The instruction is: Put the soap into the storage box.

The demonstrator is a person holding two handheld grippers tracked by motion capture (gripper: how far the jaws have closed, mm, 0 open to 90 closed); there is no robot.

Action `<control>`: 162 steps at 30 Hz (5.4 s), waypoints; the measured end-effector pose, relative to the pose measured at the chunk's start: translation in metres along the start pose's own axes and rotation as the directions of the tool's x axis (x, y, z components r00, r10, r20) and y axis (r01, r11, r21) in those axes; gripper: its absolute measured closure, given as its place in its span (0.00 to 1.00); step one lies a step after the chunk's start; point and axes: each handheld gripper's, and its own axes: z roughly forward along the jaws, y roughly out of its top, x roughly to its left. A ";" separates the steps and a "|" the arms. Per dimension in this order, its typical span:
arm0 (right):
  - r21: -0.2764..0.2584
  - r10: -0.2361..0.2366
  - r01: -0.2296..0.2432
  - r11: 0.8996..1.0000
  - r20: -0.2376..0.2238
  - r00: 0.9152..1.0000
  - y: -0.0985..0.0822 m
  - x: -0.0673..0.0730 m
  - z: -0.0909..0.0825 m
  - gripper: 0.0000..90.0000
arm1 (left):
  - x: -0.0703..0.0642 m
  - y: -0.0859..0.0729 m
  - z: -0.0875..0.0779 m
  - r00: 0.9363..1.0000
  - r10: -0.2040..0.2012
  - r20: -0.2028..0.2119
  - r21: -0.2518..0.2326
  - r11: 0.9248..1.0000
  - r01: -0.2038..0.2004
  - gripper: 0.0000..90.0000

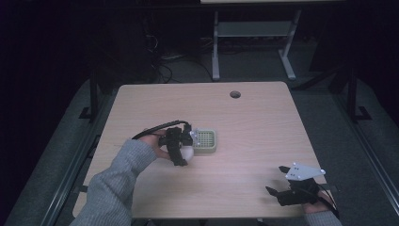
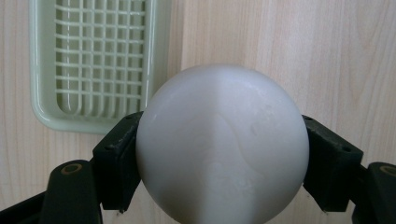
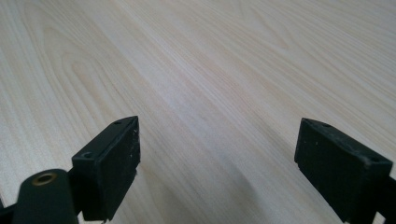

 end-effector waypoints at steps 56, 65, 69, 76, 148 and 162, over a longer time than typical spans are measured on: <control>-0.048 0.006 -0.006 0.999 -0.010 1.000 0.002 -0.002 -0.006 0.15 | 0.062 0.048 0.017 1.000 0.006 -0.001 0.025 1.000 -0.006 0.27; -0.050 0.011 -0.011 0.999 -0.012 1.000 0.002 -0.001 -0.006 0.15 | 0.069 0.049 0.026 1.000 -0.007 0.004 0.032 0.999 0.007 0.27; -0.052 0.012 -0.012 0.999 -0.012 1.000 0.002 -0.001 -0.006 0.15 | 0.071 0.049 0.030 1.000 -0.019 0.009 0.035 0.999 0.019 0.26; -0.052 0.002 -0.002 0.999 -0.011 1.000 0.002 -0.001 -0.006 0.15 | 0.074 0.049 0.036 1.000 -0.024 0.010 0.044 0.999 0.023 0.26; -0.038 0.013 -0.014 0.999 -0.015 1.000 0.002 -0.002 -0.003 0.15 | 0.055 0.032 0.007 0.999 -0.053 -0.012 0.001 0.999 0.053 0.20; -0.041 0.009 -0.009 0.999 -0.012 1.000 0.002 -0.003 -0.002 0.15 | 0.046 0.022 0.006 0.999 -0.053 -0.012 -0.003 0.999 0.053 0.20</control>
